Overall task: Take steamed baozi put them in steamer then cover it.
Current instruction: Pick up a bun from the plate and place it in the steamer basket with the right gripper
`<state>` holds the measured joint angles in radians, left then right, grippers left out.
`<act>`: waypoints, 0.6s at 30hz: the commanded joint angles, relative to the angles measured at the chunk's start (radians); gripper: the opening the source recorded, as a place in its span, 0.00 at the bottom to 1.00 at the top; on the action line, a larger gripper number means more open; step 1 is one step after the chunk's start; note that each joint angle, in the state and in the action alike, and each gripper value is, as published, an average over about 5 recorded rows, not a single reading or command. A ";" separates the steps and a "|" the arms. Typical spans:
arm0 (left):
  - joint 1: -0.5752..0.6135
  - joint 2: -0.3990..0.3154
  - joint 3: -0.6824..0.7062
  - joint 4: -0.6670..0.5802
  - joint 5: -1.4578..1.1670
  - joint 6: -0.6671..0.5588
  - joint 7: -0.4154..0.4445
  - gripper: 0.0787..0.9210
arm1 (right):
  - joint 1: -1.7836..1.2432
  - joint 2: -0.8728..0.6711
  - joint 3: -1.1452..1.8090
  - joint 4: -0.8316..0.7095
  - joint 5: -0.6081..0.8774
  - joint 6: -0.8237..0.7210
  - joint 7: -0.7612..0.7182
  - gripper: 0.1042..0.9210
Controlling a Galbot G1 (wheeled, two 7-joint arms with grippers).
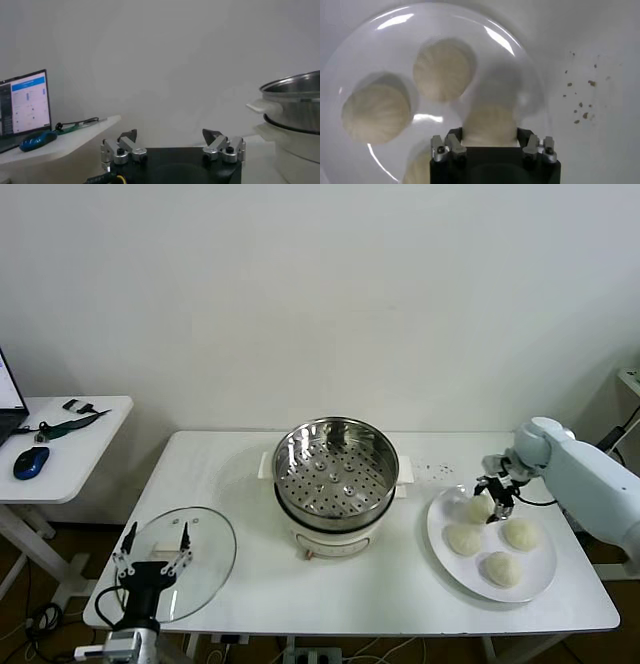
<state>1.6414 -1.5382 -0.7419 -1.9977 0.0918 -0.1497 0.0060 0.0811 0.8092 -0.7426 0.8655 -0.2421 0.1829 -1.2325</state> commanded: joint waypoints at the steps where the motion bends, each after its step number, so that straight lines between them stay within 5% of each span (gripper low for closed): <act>1: 0.007 0.005 0.004 0.000 0.000 -0.005 0.002 0.88 | 0.315 0.028 -0.216 0.110 0.056 0.159 -0.076 0.75; 7: 0.018 0.001 0.015 -0.009 -0.001 -0.008 0.001 0.88 | 0.515 0.155 -0.365 0.125 0.070 0.326 -0.081 0.75; 18: 0.042 0.003 0.009 -0.015 -0.006 -0.029 -0.011 0.88 | 0.542 0.396 -0.330 0.240 -0.153 0.508 0.009 0.76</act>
<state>1.6741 -1.5379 -0.7323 -2.0115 0.0866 -0.1713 -0.0012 0.5118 1.0384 -1.0197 1.0247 -0.2767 0.5307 -1.2557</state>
